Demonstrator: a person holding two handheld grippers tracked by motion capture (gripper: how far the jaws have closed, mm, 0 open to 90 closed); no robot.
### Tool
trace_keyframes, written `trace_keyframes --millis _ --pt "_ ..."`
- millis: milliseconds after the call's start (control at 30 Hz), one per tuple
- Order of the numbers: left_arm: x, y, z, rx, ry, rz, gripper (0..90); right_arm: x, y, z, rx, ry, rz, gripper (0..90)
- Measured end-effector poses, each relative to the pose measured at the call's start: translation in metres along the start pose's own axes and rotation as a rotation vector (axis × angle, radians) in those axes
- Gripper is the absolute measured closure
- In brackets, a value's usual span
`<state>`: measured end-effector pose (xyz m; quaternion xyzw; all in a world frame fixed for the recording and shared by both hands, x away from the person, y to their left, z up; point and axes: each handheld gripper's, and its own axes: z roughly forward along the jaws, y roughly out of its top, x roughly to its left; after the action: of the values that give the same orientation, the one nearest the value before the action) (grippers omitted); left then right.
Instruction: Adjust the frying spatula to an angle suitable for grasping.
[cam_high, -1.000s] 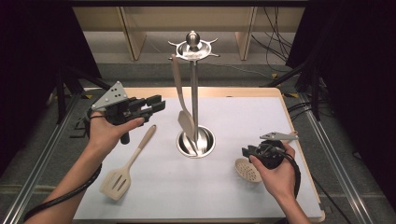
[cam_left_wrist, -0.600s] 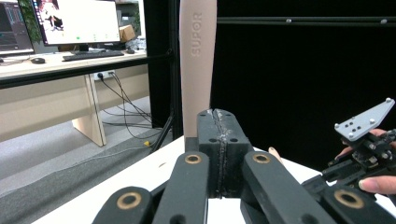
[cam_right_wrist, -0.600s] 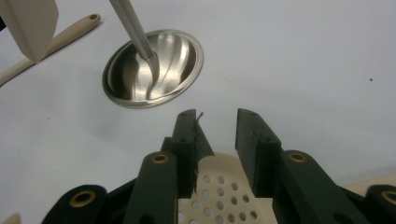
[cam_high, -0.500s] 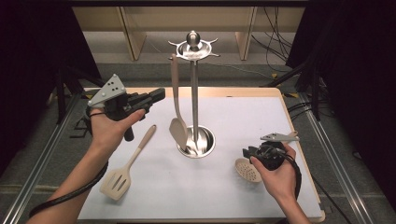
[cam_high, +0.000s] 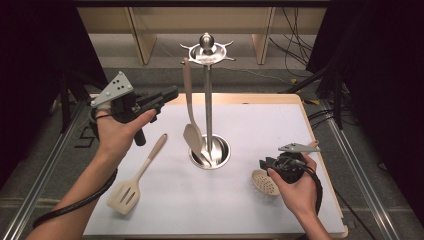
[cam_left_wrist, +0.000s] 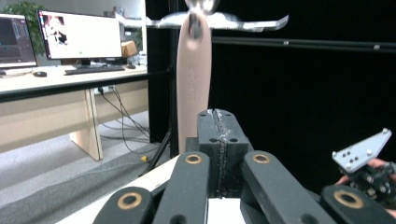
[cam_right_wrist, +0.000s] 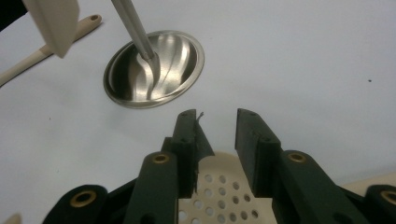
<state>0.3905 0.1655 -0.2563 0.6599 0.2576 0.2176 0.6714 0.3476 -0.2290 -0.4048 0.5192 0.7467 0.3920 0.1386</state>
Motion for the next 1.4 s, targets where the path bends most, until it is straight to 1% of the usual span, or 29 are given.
trace_keyframes --millis 33,67,100,133,167,200,233,267,400,433,467,533,567,600,733,767,800,833,867,900,967,1067,1100,1200,1233,1267,1300,1333,1400 --pt "0.0 0.0 0.0 0.0 0.0 0.0 89.3 0.0 0.0 0.0 0.0 0.0 0.0 69.9" --pt "0.0 0.002 0.001 -0.005 0.002 0.002 89.3 -0.003 0.0 0.001 -0.013 -0.001 -0.042 69.9" --pt "-0.001 0.006 0.003 -0.014 0.001 0.006 89.3 -0.001 0.0 0.002 0.008 0.008 0.0 69.9" --pt "-0.001 0.006 0.003 -0.014 0.001 0.006 89.3 -0.001 0.0 0.002 0.008 0.008 0.0 69.9" --pt "-0.003 0.011 0.006 -0.029 -0.002 0.007 89.3 -0.003 0.0 0.003 -0.008 0.016 -0.014 69.9" --pt "-0.005 0.013 0.008 -0.033 -0.007 0.007 89.3 -0.005 0.0 0.003 -0.009 0.004 -0.042 69.9" --pt "-0.007 0.015 0.01 -0.042 -0.013 0.009 89.2 -0.005 0.0 0.002 -0.013 -0.001 -0.045 69.9" --pt "-0.008 0.017 0.011 -0.046 -0.017 0.011 89.3 -0.004 -0.001 0.003 -0.01 0.022 -0.018 69.9" --pt "-0.012 0.025 0.014 -0.063 -0.013 0.017 89.2 -0.005 0.0 0.002 -0.016 0.016 -0.032 69.9" --pt "-0.011 0.027 0.015 -0.068 -0.015 0.015 89.2 -0.001 0.0 0.0 0.005 0.005 0.006 69.9" --pt "-0.011 0.029 0.016 -0.068 -0.012 0.018 89.2 0.0 0.001 0.0 0.001 0.009 0.001 70.0" --pt "-0.01 0.033 0.019 -0.074 -0.008 0.017 89.2 -0.003 0.002 0.001 -0.01 -0.011 -0.049 69.9" --pt "-0.009 0.035 0.02 -0.074 -0.004 0.02 89.2 0.001 0.002 0.001 0.001 0.004 -0.008 70.0" --pt "-0.008 0.036 0.022 -0.075 -0.002 0.022 89.2 -0.001 0.002 0.001 -0.011 0.0 -0.041 70.0" --pt "-0.004 0.041 0.026 -0.08 0.014 0.016 89.3 -0.002 0.002 0.002 -0.01 -0.003 -0.051 70.0" --pt "-0.004 0.041 0.027 -0.083 0.014 0.015 89.3 -0.002 0.001 0.002 -0.015 -0.002 -0.046 70.0" --pt "-0.003 0.041 0.028 -0.077 0.02 0.017 89.3 -0.001 0.001 0.0 -0.002 0.003 -0.01 70.0" --pt "-0.003 0.041 0.028 -0.077 0.02 0.017 89.3 -0.001 0.001 0.0 -0.002 0.003 -0.01 70.0" --pt "-0.001 0.04 0.029 -0.082 0.017 0.004 89.3 -0.004 0.002 0.001 -0.009 0.006 -0.031 70.1" --pt "-0.001 0.04 0.03 -0.084 0.02 0.005 89.3 -0.004 0.002 0.0 -0.006 0.005 -0.026 70.0" --pt "-0.001 0.04 0.029 -0.083 0.022 0.008 89.4 -0.004 0.002 0.0 -0.004 0.004 -0.022 70.0" --pt "0.002 0.042 0.029 -0.081 0.044 0.026 89.4 -0.004 0.002 0.001 -0.009 0.004 -0.033 70.1" --pt "0.006 0.043 0.029 -0.081 0.057 0.023 89.4 -0.001 0.001 0.0 0.003 0.005 0.003 70.1" --pt "0.01 0.044 0.029 -0.075 0.07 0.025 89.4 -0.001 0.001 0.001 0.003 0.007 -0.002 70.1" --pt "0.012 0.044 0.03 -0.07 0.075 0.025 89.4 -0.001 0.002 0.001 0.003 0.003 -0.011 70.1" --pt "0.013 0.044 0.032 -0.07 0.081 0.019 89.4 -0.003 0.002 0.002 -0.008 -0.004 -0.045 70.1" --pt "0.014 0.045 0.032 -0.068 0.085 0.022 89.4 -0.003 0.002 0.003 -0.007 0.007 -0.038 70.0" --pt "0.015 0.045 0.034 -0.062 0.095 0.029 89.4 -0.001 0.002 0.002 0.003 0.006 -0.008 70.1" --pt "0.017 0.046 0.035 -0.06 0.1 0.027 89.4 0.0 0.002 0.002 0.006 0.006 -0.004 70.1"
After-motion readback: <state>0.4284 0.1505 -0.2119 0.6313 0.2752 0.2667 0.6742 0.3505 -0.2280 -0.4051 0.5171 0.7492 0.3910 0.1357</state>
